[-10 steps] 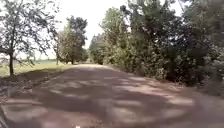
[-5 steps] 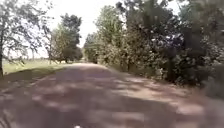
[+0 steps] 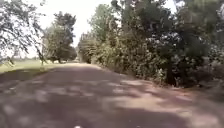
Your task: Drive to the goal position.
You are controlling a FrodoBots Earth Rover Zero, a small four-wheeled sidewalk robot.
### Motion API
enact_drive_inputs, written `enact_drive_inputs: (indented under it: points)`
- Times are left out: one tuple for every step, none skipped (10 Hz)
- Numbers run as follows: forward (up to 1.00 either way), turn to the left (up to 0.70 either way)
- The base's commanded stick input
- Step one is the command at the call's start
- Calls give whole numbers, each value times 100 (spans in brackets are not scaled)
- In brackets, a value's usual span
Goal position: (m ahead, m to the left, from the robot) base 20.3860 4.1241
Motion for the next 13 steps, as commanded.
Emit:
enact_drive_inputs:
  points:
    - [100, -3]
    - [100, -4]
    - [100, -4]
    - [100, -3]
    - [100, -1]
    - [100, -2]
    - [100, -3]
    - [100, -2]
    - [100, -1]
    - [100, -2]
    - [100, -2]
    - [100, -2]
    - [100, -2]
